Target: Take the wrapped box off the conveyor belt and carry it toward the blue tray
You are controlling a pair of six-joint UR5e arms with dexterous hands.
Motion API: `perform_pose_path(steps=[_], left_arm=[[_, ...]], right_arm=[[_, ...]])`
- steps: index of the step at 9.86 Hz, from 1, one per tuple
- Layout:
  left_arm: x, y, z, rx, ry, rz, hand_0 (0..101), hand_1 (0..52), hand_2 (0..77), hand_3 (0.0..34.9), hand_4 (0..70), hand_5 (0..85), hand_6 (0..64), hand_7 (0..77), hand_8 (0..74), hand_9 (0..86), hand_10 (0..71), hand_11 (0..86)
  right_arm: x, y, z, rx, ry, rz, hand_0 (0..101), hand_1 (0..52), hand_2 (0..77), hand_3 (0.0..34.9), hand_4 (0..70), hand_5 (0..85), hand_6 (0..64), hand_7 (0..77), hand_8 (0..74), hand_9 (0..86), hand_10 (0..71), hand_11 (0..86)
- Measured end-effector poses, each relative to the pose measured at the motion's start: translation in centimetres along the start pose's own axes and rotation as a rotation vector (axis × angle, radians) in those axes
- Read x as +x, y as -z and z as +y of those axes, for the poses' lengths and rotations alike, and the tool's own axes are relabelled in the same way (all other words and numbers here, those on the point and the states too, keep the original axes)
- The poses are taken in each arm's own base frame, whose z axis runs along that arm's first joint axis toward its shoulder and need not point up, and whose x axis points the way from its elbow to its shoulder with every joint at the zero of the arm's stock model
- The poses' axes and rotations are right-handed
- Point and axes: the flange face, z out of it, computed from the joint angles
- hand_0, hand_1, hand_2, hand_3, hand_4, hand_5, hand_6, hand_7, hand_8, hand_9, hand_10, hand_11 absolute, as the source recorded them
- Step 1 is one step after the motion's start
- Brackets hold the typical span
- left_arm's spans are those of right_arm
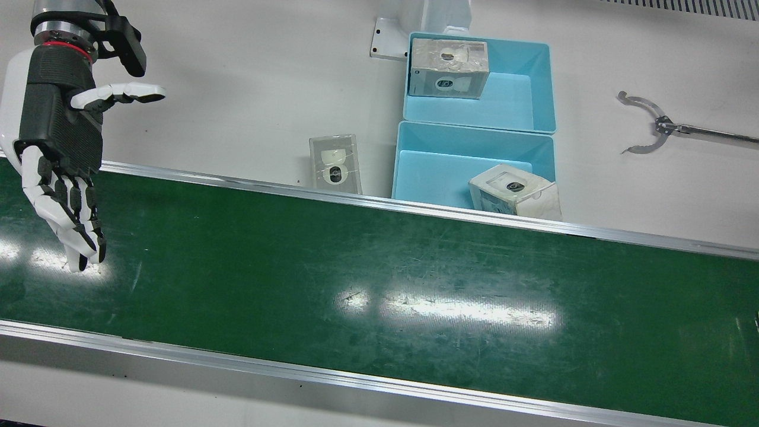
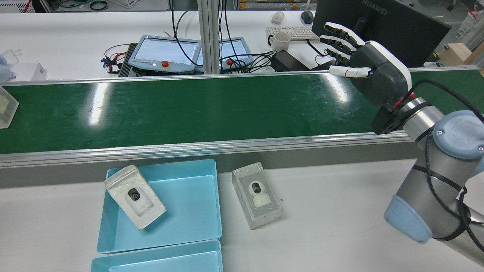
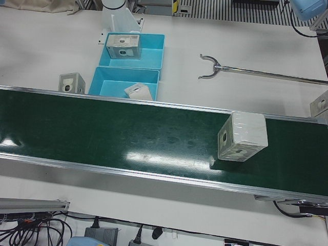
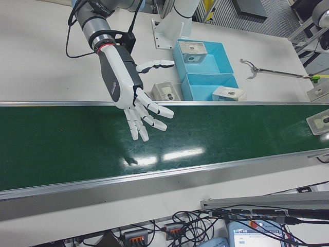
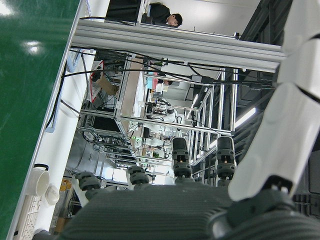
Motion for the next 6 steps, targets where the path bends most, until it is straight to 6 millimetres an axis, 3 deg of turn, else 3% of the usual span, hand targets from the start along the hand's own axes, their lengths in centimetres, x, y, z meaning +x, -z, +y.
perform_pose_path(steps=[4,6], left_arm=[[0.0,0.0,0.0,0.0,0.0,0.0,0,0.0,0.5,0.0,0.0,0.5,0.0,0.5,0.5,0.0,0.5,0.0],[0.0,0.0,0.0,0.0,0.0,0.0,0,0.0,0.5,0.0,0.0,0.5,0.0,0.5,0.0,0.5,0.0,0.0]], right_arm=[[0.11,-0.03,-0.34,0.007,0.003,0.002,40,9.3,13.6,29.9,7.1,19.1,0.0,19.6,1.6,7.1,3.3,4.9],[0.17,-0.05,-0.42,0.008,0.004,0.003,40,9.3,13.6,29.9,3.8,19.1,0.0,19.6,1.6,7.1,3.3,4.9]])
